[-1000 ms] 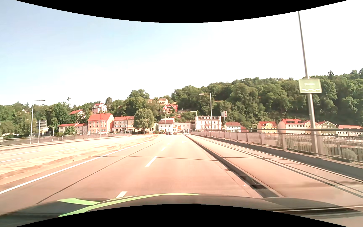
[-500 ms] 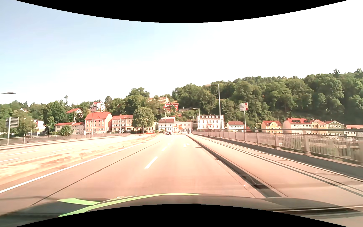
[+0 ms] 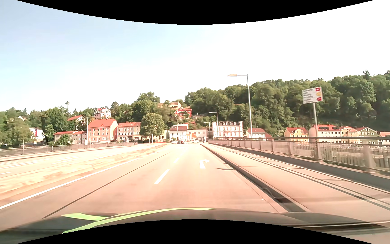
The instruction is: Follow the waypoints while adhering to traffic rules and regulations
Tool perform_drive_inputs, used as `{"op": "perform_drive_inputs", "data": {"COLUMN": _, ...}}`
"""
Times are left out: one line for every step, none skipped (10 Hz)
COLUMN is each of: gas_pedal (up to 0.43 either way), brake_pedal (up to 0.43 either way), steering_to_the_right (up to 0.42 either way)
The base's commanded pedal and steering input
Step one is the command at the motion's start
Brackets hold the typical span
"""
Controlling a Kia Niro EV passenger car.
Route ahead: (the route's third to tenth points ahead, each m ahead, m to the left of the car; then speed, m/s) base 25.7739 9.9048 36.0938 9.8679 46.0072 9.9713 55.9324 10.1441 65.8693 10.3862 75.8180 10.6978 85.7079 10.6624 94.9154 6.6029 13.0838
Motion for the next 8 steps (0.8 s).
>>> {"op": "perform_drive_inputs", "data": {"gas_pedal": 0.067, "brake_pedal": 0.0, "steering_to_the_right": -0.004}}
{"op": "perform_drive_inputs", "data": {"gas_pedal": 0.059, "brake_pedal": 0.0, "steering_to_the_right": -0.003}}
{"op": "perform_drive_inputs", "data": {"gas_pedal": 0.059, "brake_pedal": 0.0, "steering_to_the_right": -0.003}}
{"op": "perform_drive_inputs", "data": {"gas_pedal": 0.059, "brake_pedal": 0.0, "steering_to_the_right": -0.001}}
{"op": "perform_drive_inputs", "data": {"gas_pedal": 0.059, "brake_pedal": 0.0, "steering_to_the_right": 0.0}}
{"op": "perform_drive_inputs", "data": {"gas_pedal": 0.059, "brake_pedal": 0.0, "steering_to_the_right": 0.0}}
{"op": "perform_drive_inputs", "data": {"gas_pedal": 0.047, "brake_pedal": 0.0, "steering_to_the_right": 0.0}}
{"op": "perform_drive_inputs", "data": {"gas_pedal": 0.047, "brake_pedal": 0.0, "steering_to_the_right": 0.0}}
